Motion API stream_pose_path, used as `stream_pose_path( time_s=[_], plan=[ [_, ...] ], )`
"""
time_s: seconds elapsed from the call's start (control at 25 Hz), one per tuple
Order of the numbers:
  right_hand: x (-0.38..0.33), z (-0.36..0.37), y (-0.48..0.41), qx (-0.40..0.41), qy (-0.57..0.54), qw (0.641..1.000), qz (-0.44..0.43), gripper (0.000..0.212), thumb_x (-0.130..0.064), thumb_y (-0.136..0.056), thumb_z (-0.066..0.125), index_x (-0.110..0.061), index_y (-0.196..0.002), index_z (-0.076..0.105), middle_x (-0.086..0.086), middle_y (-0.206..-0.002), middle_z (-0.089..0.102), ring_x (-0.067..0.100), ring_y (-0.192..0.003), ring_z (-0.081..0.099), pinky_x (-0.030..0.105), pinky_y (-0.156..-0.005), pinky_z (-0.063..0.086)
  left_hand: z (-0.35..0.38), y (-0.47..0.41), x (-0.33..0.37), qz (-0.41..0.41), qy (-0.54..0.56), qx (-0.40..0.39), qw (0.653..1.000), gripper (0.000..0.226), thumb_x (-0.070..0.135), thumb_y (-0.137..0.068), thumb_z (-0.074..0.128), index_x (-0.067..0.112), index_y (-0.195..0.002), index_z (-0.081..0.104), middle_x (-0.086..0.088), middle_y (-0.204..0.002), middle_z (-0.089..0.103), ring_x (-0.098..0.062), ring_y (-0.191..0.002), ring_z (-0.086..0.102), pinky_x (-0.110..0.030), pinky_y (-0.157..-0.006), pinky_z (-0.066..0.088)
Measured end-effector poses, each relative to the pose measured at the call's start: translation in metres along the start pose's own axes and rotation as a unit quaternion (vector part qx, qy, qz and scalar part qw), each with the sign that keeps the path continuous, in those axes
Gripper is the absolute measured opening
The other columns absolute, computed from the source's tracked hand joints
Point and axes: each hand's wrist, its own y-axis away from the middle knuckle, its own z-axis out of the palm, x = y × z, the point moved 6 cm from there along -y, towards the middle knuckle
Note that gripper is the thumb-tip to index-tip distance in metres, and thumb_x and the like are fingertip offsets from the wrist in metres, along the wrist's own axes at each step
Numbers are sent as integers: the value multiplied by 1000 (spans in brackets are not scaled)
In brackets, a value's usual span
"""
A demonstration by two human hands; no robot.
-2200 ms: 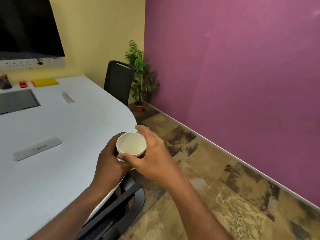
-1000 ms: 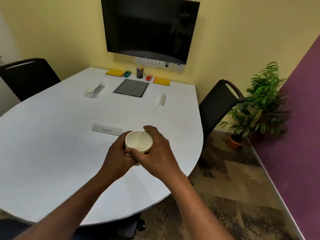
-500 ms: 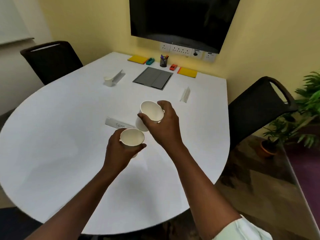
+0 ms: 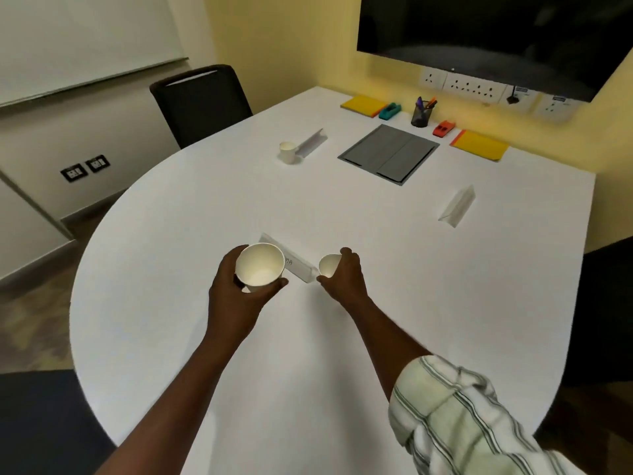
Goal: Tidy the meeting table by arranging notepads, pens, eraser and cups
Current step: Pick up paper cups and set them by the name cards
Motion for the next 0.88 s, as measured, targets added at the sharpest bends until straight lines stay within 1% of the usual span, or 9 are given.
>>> stream_pose_path(
  time_s=[0.04, 0.08, 0.2, 0.28, 0.52, 0.68, 0.8, 0.88],
  plan=[
    [6, 6, -9, -9, 8, 1000, 3, 82, -22, -75, 80, -5, -139, 31, 14, -133, 40, 33, -121, 48, 39, -98, 44, 5, -2, -2, -2, -1, 0, 1000, 69, 16, -60, 88, 18, -120, 55, 6, -119, 60, -16, -111, 57, -31, -87, 52],
    [13, 12, -18, -20, 13, 1000, 7, 80, -21, -76, 79, -4, -138, 32, 15, -132, 39, 35, -120, 49, 41, -98, 45, 8, -3, -6, -6, -4, 1, 1000, 69, 15, -60, 88, 17, -121, 55, 6, -120, 60, -16, -111, 57, -29, -87, 52],
    [30, 32, -38, -53, 38, 998, 8, 77, -19, -78, 77, -4, -138, 30, 16, -131, 37, 37, -120, 48, 42, -99, 44, 13, -5, -17, -31, -12, 22, 999, 70, 13, -60, 87, 16, -123, 55, 5, -121, 59, -9, -106, 57, -8, -76, 47],
    [36, 44, -46, -70, 41, 997, 6, 78, -19, -79, 75, -4, -140, 28, 16, -132, 35, 37, -120, 47, 41, -100, 43, 14, -6, -23, -48, -18, 33, 998, 71, 10, -61, 87, 14, -124, 55, 4, -122, 59, -6, -102, 56, 0, -70, 43],
    [51, 62, -54, -95, 51, 994, 9, 82, -23, -79, 77, -4, -140, 27, 15, -132, 35, 39, -120, 47, 43, -98, 42, 23, -7, -31, -72, -34, 40, 996, 73, 9, -61, 87, 13, -125, 54, 4, -121, 58, -10, -104, 56, 1, -72, 43],
    [54, 62, -57, -111, 47, 993, 13, 89, -26, -76, 80, -5, -142, 24, 15, -134, 33, 39, -122, 45, 44, -100, 42, 30, -5, -30, -71, -34, 35, 996, 71, 10, -60, 87, 17, -123, 54, 7, -120, 58, -2, -102, 58, -1, -74, 44],
    [53, 52, -56, -97, 59, 993, 30, 108, -31, -67, 86, -9, -146, 17, 15, -143, 22, 39, -128, 38, 47, -101, 42, 35, -2, -28, -69, -39, 30, 996, 73, 11, -60, 87, 17, -124, 54, 8, -120, 58, -4, -103, 58, -2, -76, 46],
    [49, 42, -51, -69, 54, 995, 42, 112, -34, -67, 86, -11, -148, 13, 15, -149, 12, 37, -134, 29, 49, -101, 41, 37, 0, -26, -64, -39, 27, 997, 73, 11, -60, 87, 17, -124, 54, 8, -121, 58, -3, -103, 58, -3, -76, 46]
  ],
)
